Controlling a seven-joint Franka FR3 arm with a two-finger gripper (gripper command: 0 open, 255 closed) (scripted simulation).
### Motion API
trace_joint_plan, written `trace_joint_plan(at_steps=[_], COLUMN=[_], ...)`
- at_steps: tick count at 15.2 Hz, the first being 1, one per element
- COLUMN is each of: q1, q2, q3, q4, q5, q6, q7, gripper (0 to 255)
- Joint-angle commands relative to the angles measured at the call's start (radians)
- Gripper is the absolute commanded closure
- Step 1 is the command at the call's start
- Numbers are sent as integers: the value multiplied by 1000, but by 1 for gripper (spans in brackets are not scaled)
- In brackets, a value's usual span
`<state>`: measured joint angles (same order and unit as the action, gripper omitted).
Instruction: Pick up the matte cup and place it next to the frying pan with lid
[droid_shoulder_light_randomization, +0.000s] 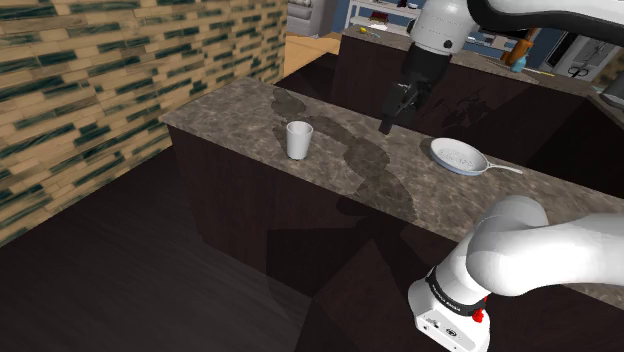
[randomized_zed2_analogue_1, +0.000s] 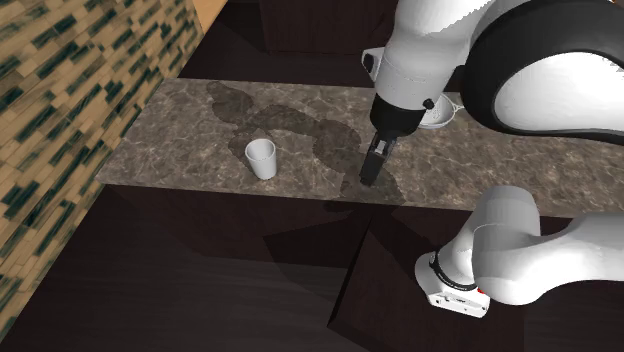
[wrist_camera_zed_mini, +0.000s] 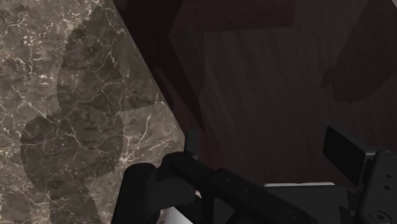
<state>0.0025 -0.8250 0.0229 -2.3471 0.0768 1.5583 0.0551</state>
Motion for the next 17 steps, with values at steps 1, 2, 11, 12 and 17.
trace_joint_plan(at_steps=[1,2,11,12,17], q1=[0,-4,-35,-37,-50], q2=[0,33,357,394,585], q3=[0,-4,-37,-40,-60], q4=[0,4,95,111,212], q5=[0,-2,-15,-15,-13], q6=[0,27,231,249,324], q7=[0,-2,-17,-18,-26], gripper=[0,0,0,0,0])
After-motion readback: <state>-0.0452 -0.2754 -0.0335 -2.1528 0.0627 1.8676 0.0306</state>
